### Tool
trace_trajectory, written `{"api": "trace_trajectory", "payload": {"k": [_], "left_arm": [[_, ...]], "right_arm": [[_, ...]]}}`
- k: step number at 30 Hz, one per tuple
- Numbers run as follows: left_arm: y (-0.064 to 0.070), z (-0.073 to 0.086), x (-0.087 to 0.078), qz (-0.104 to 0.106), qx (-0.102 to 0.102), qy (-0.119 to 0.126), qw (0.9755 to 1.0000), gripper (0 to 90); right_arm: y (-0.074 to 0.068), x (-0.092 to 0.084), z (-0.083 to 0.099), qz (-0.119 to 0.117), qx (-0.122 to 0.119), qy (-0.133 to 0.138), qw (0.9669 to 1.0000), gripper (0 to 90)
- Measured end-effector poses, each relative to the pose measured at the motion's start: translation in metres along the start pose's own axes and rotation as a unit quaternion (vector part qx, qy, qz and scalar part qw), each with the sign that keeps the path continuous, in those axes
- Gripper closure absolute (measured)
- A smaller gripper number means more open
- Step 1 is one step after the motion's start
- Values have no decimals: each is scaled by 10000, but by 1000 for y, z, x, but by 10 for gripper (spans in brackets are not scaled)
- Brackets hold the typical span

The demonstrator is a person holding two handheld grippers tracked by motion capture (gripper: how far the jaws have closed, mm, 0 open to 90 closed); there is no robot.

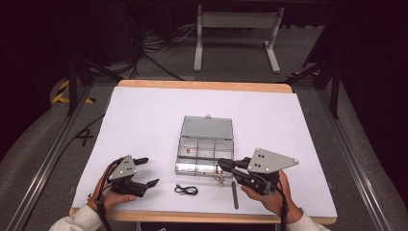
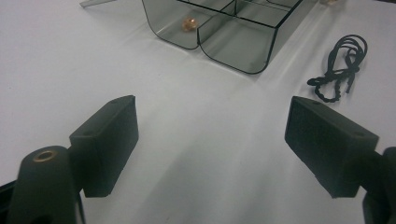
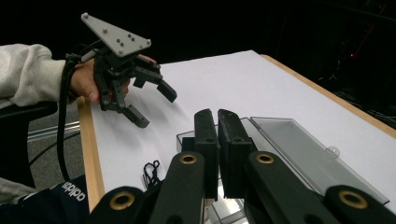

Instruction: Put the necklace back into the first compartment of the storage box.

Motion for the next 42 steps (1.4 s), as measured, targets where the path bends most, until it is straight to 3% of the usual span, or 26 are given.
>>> {"api": "trace_trajectory", "payload": {"k": [15, 42], "left_arm": [[0, 0, -1, -6, 7, 23, 10000, 183], [0, 0, -1, 14, 11, 44, 10000, 182]], "right_arm": [[1, -3, -23, 60, -91, 185, 9998, 874], [14, 12, -68, 268, -219, 376, 9987, 875]]}}
Point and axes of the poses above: each handheld gripper's, and its own axes: x roughly forward along the jaws, z roughly out of its underside, y roughly to its right, the point moved 1 cm from there along x, roughly forward along the jaws, and after that the axes turned 12 degrees about x, right-handed, at the moved point
